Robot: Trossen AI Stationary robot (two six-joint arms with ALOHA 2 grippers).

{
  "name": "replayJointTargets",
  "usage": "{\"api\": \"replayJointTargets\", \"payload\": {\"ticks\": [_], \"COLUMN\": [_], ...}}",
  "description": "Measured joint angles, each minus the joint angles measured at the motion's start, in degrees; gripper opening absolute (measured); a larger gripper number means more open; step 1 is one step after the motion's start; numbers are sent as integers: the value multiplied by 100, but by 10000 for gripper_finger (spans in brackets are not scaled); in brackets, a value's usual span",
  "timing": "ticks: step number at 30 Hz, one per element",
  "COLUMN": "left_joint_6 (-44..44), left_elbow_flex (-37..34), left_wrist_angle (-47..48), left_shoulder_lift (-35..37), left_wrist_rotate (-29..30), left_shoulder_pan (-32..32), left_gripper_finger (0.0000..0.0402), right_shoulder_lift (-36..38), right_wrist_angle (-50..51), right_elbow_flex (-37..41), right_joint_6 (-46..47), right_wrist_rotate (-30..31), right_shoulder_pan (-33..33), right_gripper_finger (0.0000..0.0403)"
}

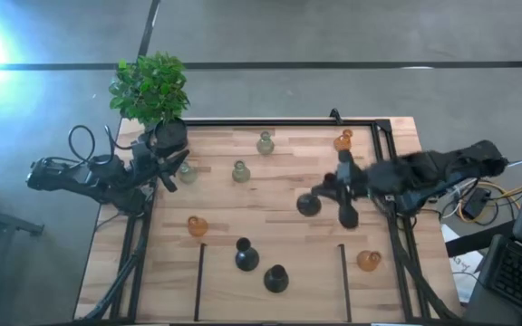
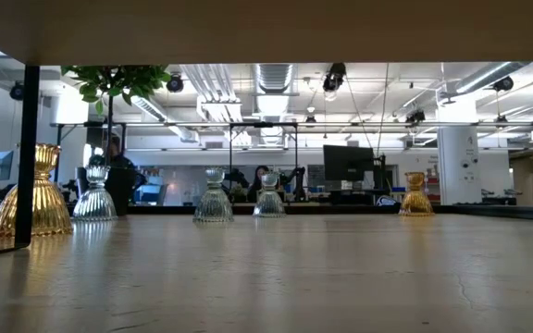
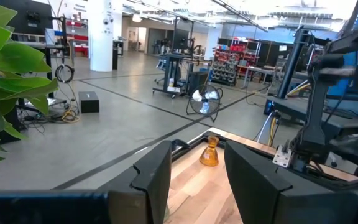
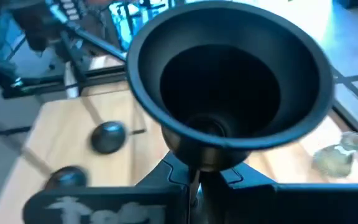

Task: Pick & Place candle stick holders
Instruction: Put the black stick candle holder on the shelf

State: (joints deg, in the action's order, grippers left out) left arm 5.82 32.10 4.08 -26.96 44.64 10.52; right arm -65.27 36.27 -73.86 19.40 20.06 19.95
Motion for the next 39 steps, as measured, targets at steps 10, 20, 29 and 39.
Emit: {"api": "replayJointTargets", "payload": {"ticks": [10,20,29,39], "left_joint_6": [-2,-2,-2,4], "left_elbow_flex": [0,0,0,0], "left_wrist_angle": [-3,15,42,44], "left_shoulder_lift": [0,0,0,0], "left_wrist_rotate": [2,2,0,2], "left_shoulder_pan": [0,-1,-1,-2], "left_gripper_finger": [154,154,154,154], "right_shoulder_lift": [-1469,-2569,-3172,-3520], "right_wrist_angle": [426,436,1021,1184], "right_elbow_flex": [-1250,-1989,-2696,-2905], "right_joint_6": [1244,2140,2786,2979], "right_wrist_rotate": [1343,1473,2027,2111], "right_shoulder_pan": [1787,2445,2927,3113], "right_gripper_finger": [9,9,9,9]}}
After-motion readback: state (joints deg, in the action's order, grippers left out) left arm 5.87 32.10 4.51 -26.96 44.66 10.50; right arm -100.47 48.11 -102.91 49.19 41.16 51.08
